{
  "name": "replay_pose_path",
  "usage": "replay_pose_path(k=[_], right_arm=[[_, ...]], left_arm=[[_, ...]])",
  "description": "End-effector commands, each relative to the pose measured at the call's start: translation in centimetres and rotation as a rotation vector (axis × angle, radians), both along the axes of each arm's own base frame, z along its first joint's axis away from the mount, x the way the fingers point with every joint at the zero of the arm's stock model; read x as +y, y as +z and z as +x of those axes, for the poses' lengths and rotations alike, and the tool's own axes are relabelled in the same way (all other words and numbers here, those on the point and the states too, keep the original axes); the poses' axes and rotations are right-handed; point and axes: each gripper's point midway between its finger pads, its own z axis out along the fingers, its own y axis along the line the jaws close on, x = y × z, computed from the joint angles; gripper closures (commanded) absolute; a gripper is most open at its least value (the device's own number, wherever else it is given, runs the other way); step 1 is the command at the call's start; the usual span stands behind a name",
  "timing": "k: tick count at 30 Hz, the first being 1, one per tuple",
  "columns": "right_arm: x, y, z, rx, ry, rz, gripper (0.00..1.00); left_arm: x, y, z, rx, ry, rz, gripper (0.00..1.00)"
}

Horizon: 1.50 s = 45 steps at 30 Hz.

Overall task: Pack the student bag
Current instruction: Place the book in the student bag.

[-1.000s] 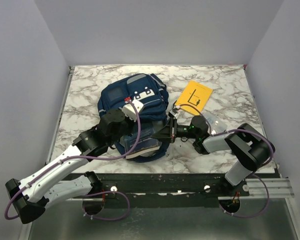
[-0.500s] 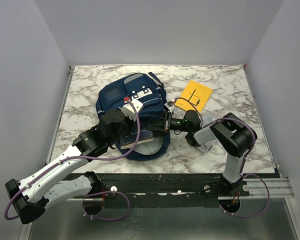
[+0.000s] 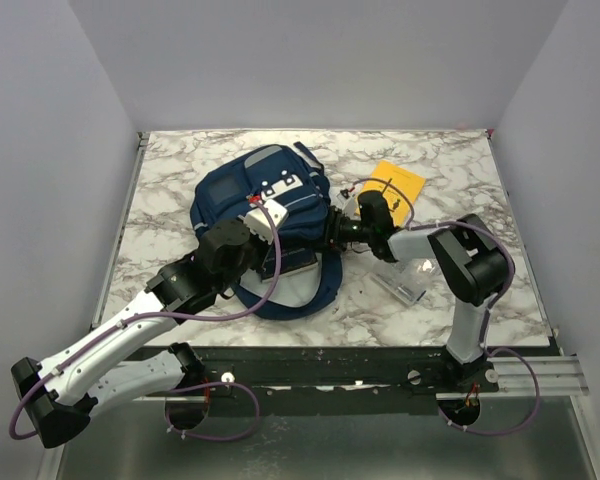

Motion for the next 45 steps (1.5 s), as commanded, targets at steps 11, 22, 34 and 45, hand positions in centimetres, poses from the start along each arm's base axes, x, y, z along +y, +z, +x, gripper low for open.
replay_pose_path(k=[11, 22, 34, 45], right_arm=[[-6.6, -1.6, 0.6, -0.136, -0.124, -0.544, 0.33], [-0.6, 2.2, -5.3, -0.428, -0.156, -0.528, 0.48], [-0.4, -4.3, -5.1, -0.557, -0.154, -0.635, 0.67], [4.4, 3.9, -0.2, -0.802, -0.578, -0.239, 0.69]], left_arm=[[-1.3, 4.0, 0.4, -0.085, -0.024, -0.12, 1.0], [-2.3, 3.5, 0.2, -0.047, -0.059, -0.121, 1.0], [-2.4, 3.4, 0.0, -0.042, -0.068, -0.134, 1.0], [-2.9, 3.3, 0.0, -0.029, -0.072, -0.16, 1.0]])
